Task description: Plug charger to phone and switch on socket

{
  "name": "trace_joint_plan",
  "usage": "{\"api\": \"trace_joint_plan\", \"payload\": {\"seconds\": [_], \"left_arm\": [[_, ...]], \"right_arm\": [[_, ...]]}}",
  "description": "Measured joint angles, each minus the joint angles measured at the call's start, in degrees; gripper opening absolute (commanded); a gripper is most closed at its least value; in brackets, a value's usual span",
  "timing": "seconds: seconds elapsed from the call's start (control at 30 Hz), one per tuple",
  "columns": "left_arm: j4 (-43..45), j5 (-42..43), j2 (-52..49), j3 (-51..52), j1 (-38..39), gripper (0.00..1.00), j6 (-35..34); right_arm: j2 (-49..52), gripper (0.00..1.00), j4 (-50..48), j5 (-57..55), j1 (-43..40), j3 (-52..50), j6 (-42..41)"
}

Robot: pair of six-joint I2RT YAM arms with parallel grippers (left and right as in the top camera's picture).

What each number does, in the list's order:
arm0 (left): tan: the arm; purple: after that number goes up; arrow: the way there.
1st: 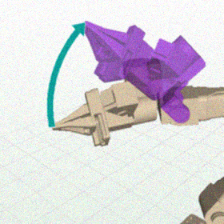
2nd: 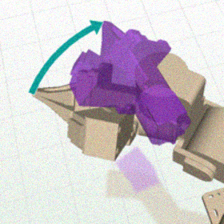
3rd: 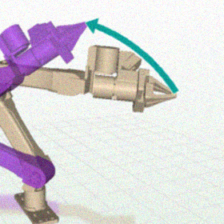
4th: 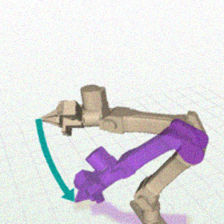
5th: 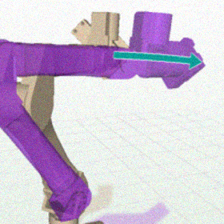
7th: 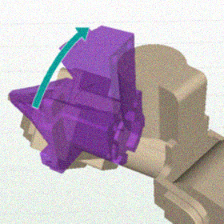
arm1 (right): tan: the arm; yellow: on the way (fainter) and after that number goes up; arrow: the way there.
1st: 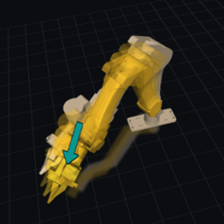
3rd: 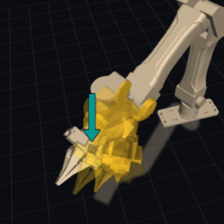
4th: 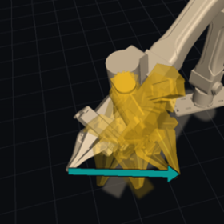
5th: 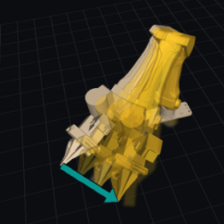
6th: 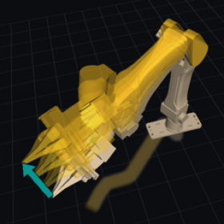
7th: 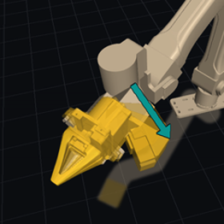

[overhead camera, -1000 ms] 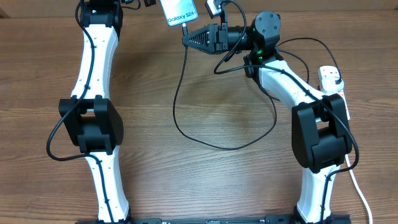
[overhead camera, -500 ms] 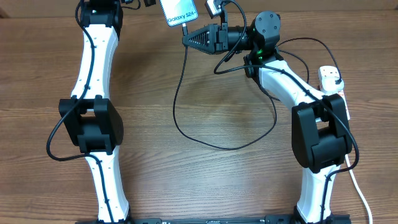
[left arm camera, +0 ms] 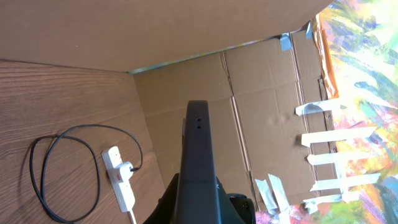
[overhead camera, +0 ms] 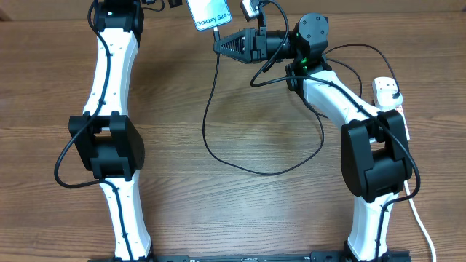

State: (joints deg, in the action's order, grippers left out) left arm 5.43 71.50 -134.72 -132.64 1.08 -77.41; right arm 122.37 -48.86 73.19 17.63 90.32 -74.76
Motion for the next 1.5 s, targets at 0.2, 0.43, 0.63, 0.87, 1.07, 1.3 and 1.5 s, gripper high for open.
{"api": "trace_joint_plan", "payload": {"seconds": [0.2,0.43,0.63,0.87,1.07,1.3,1.5], "left_arm": [[0.0,0.0,0.0,0.02,0.0,0.04,0.39],[0.0,0.0,0.0,0.0,0.0,0.04,1.31],[-0.02,0.02,0.0,0.02,0.0,0.04,1.09],[0.02,0.09,0.0,0.02,0.0,0.04,1.05],[0.22,0.48,0.0,0.0,0.0,0.04,1.05],[0.24,0.68,0.0,0.02,0.0,0.04,1.07],[0.31,1.03,-0.09,0.02,-0.04,0.04,1.44]], "right_arm": [[0.0,0.04,0.0,0.02,0.0,0.0,-0.02],[0.0,0.04,0.02,0.07,0.0,0.0,-0.02],[0.0,0.04,0.0,0.09,0.0,0.0,-0.07],[0.0,0.04,0.0,0.04,0.0,0.0,-0.04],[0.0,0.04,0.04,0.02,0.0,0.0,-0.28],[0.0,0.04,0.92,-0.04,0.0,0.0,-1.33],[0.0,0.04,3.93,-0.17,0.02,0.0,-1.53]]}}
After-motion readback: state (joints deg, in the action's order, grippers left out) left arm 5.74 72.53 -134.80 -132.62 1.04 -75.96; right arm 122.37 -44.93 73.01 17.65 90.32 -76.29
